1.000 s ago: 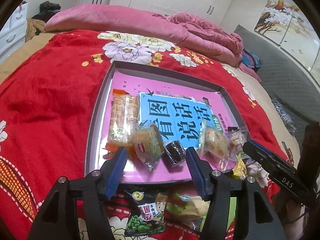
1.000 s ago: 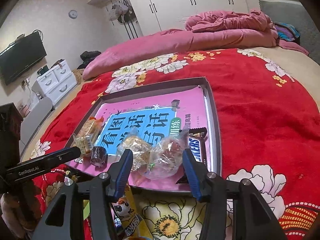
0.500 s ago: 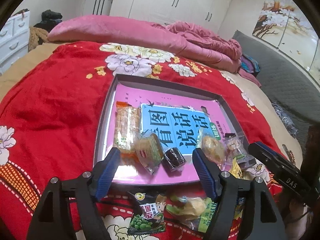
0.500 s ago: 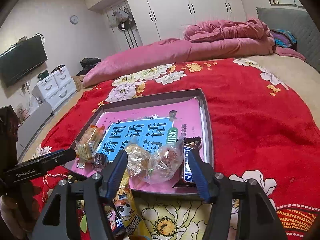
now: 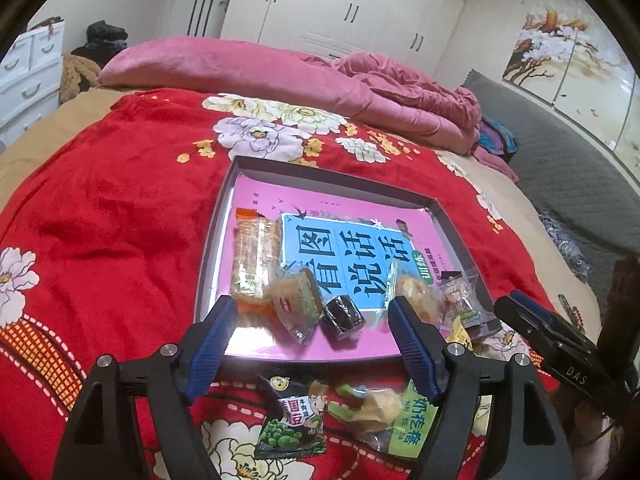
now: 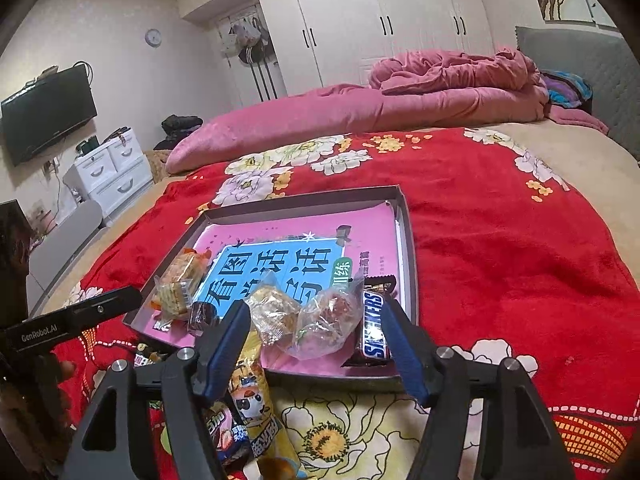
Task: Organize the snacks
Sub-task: 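Withdraw both open tools from the tray toward the snack pile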
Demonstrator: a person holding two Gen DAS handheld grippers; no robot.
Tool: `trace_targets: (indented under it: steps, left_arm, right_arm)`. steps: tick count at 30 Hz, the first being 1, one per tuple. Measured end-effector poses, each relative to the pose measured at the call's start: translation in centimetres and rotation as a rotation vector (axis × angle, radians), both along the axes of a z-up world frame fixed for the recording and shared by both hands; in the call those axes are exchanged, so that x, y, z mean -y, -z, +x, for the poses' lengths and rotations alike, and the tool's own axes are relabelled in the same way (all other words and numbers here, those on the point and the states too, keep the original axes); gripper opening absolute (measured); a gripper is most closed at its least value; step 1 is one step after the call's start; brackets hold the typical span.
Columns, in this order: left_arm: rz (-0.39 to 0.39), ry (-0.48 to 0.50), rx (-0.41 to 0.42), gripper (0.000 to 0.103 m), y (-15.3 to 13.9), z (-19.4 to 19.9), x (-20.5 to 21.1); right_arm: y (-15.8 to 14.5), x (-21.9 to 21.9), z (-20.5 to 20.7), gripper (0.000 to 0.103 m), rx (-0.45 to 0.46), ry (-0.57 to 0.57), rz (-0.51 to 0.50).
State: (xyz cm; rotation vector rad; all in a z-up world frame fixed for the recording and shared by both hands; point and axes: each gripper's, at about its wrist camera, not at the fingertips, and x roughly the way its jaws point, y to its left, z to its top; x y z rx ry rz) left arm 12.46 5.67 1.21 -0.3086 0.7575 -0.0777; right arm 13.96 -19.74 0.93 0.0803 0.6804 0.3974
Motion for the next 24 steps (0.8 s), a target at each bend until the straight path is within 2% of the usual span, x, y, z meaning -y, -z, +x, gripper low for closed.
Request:
trace_targets:
  steps: [8,24]
  left_arm:
    - [-0.016,-0.01,-0.009,0.079,0.0,-0.7,-0.5]
    - [0.032,0.035,-0.012,0.079,-0.3,-2.4,1.0]
  right_arm:
    - [-0.2,0.0,-1.0,0.068,-0.003,-0.015,0.0]
    - [-0.1,-0.5,-2.9,0.068,-0.023,-0.032,-0.026]
